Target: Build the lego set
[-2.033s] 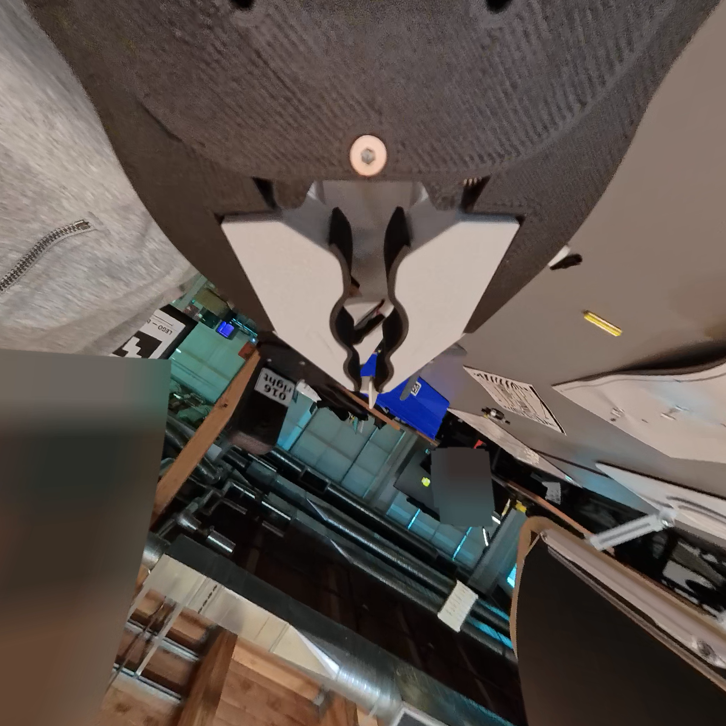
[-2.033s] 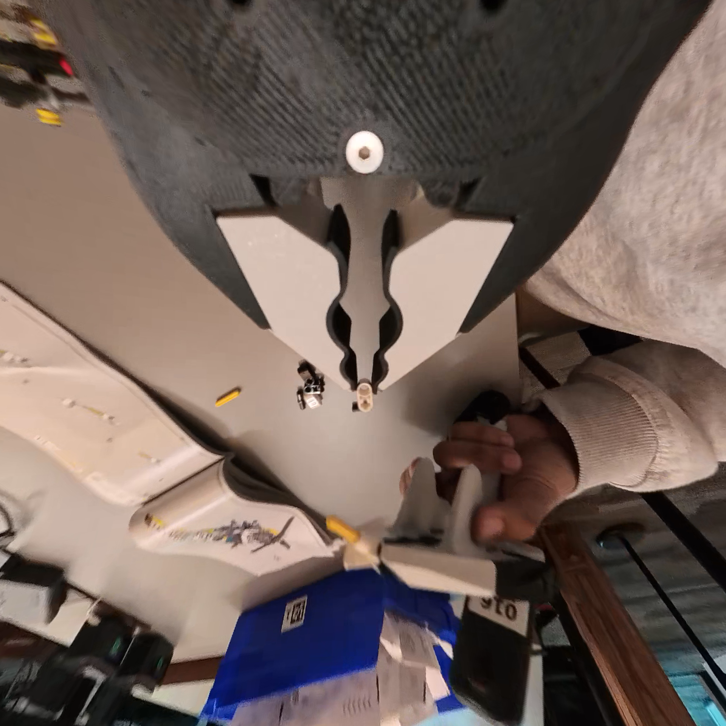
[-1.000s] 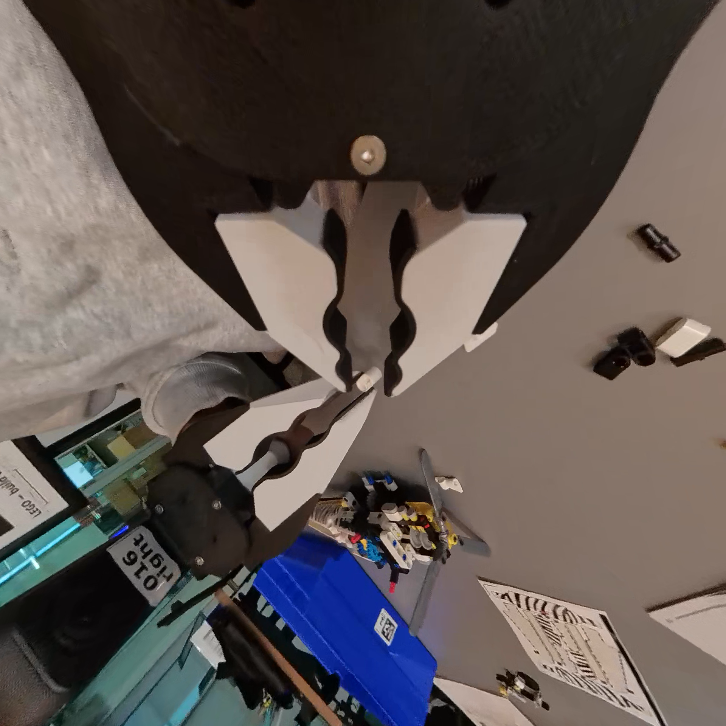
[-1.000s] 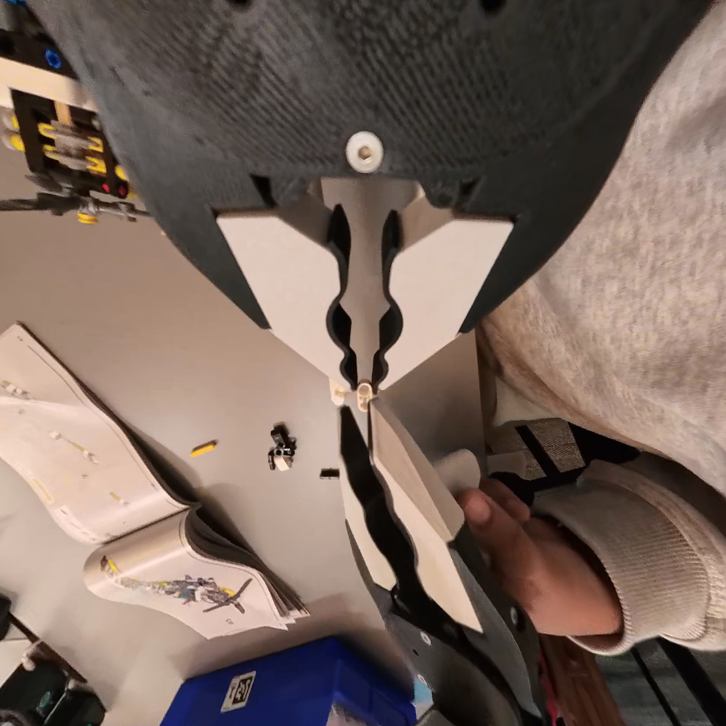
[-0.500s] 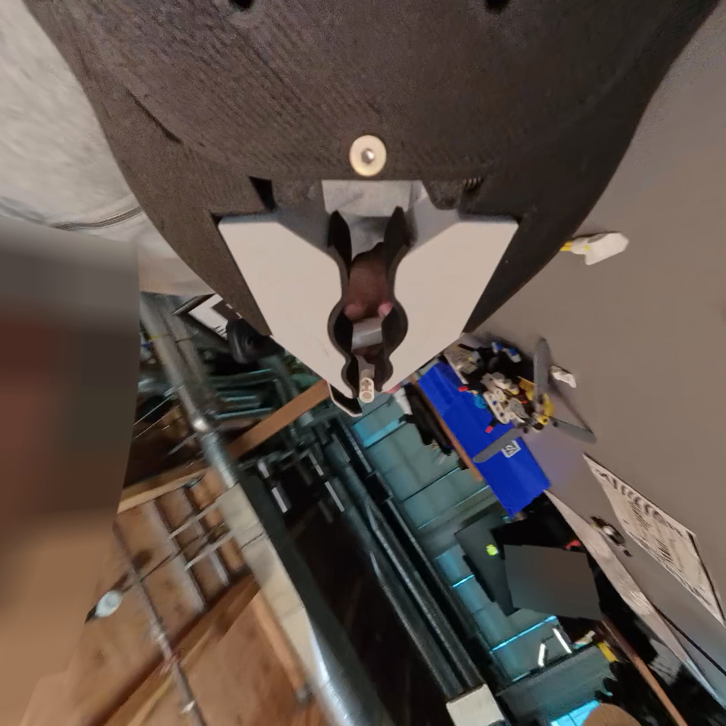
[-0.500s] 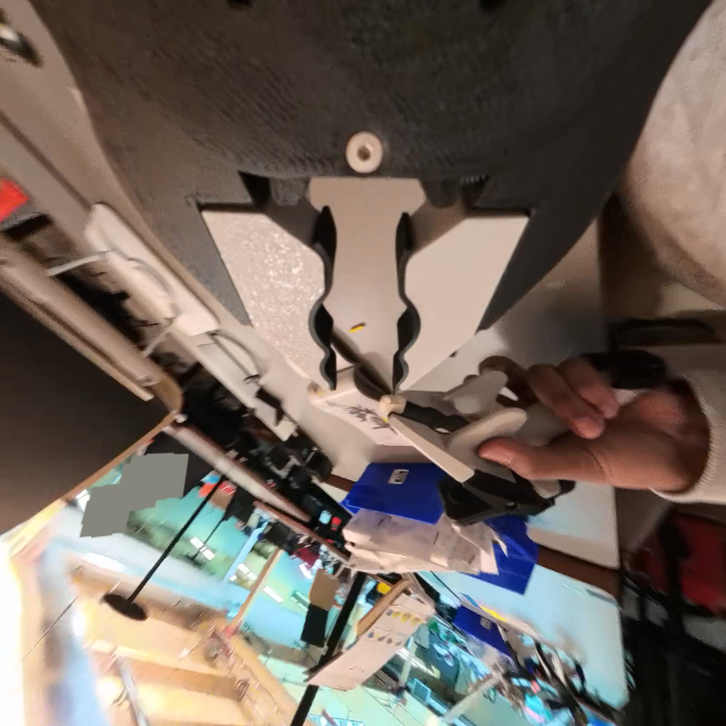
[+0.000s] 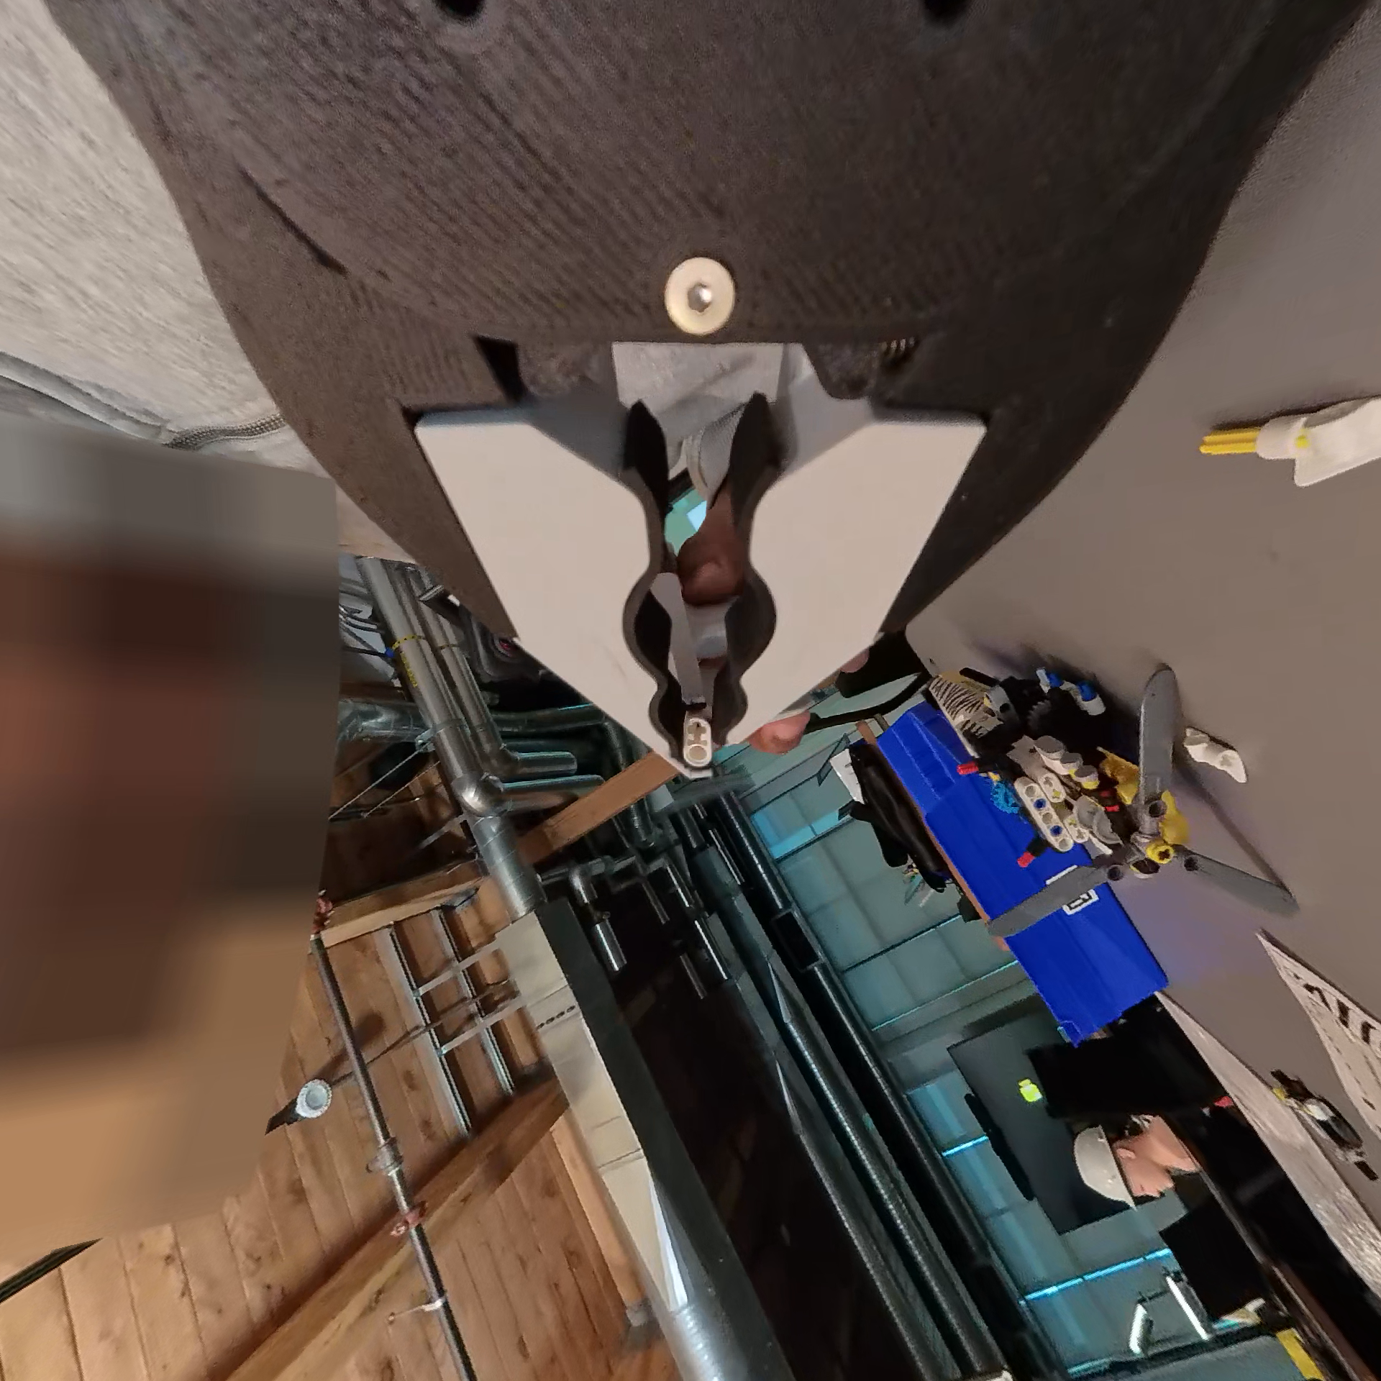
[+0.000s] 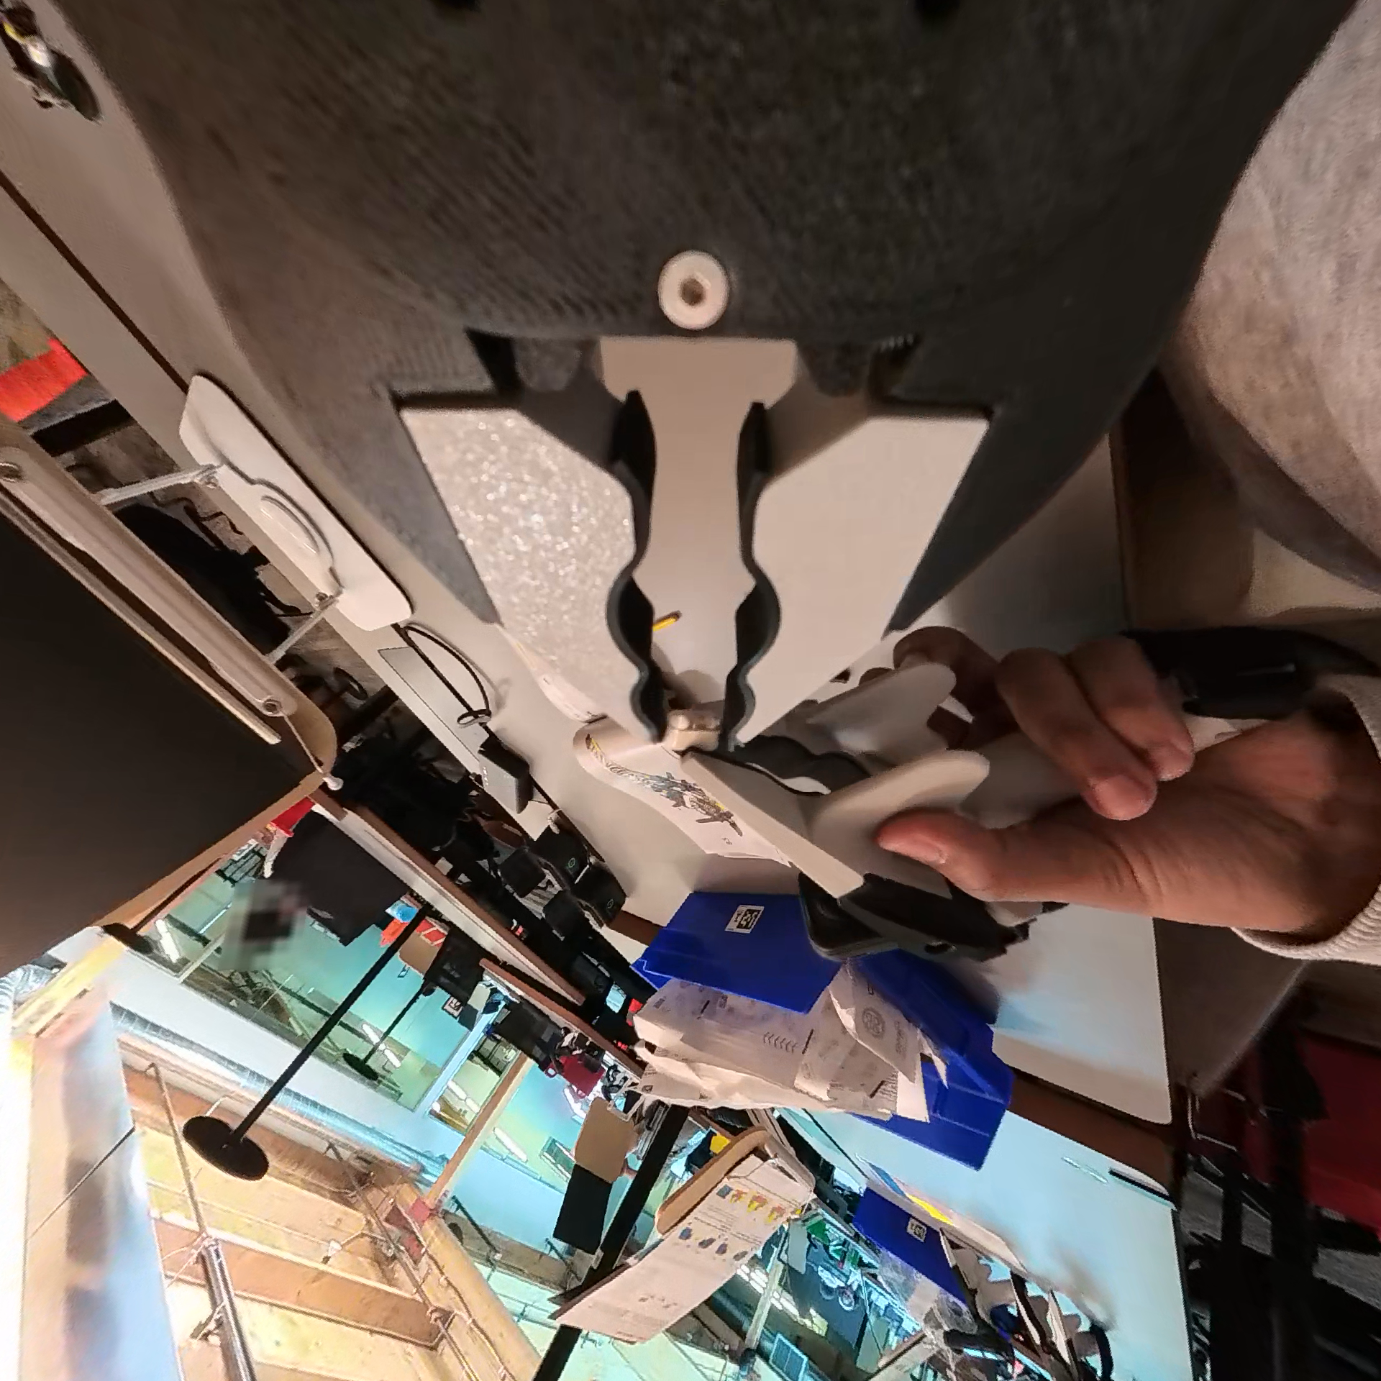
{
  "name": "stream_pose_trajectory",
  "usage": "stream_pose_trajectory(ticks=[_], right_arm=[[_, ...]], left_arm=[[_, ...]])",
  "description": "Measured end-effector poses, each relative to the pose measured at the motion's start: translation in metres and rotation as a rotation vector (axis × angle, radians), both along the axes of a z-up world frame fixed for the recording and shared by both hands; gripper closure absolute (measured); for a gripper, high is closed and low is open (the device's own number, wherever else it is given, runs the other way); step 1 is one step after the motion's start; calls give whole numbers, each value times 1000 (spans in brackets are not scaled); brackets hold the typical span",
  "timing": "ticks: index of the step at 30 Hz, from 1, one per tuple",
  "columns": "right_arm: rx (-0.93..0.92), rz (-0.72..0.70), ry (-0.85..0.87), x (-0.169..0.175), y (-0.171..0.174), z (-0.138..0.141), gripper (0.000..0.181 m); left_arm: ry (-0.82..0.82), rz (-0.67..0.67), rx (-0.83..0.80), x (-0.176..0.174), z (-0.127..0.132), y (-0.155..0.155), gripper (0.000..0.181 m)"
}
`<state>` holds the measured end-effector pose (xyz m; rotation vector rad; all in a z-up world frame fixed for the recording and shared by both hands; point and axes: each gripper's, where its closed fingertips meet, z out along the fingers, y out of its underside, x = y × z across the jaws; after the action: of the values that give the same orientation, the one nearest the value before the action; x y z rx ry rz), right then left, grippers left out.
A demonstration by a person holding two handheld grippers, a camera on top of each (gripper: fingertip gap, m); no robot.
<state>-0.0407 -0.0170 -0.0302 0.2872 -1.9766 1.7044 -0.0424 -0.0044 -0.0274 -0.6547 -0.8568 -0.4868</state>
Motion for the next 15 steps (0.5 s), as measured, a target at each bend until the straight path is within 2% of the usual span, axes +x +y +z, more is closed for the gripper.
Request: stream_pose_trajectory(ticks=[6,9,12,15], right_arm=[[20,8,-1,0,1,-1,169],[49,30,-52,0,2,-3,168],[64,38,-147,-8,7,-5,168],[113,41,-243,-17,12,-15,168]], left_arm=[[1,-1,-17,1,0,2,176],[17,6,-93,1,-2,1,176],[64,61,-295,2,-8,-6,162],[136,123,-649,2,-25,-14,154]])
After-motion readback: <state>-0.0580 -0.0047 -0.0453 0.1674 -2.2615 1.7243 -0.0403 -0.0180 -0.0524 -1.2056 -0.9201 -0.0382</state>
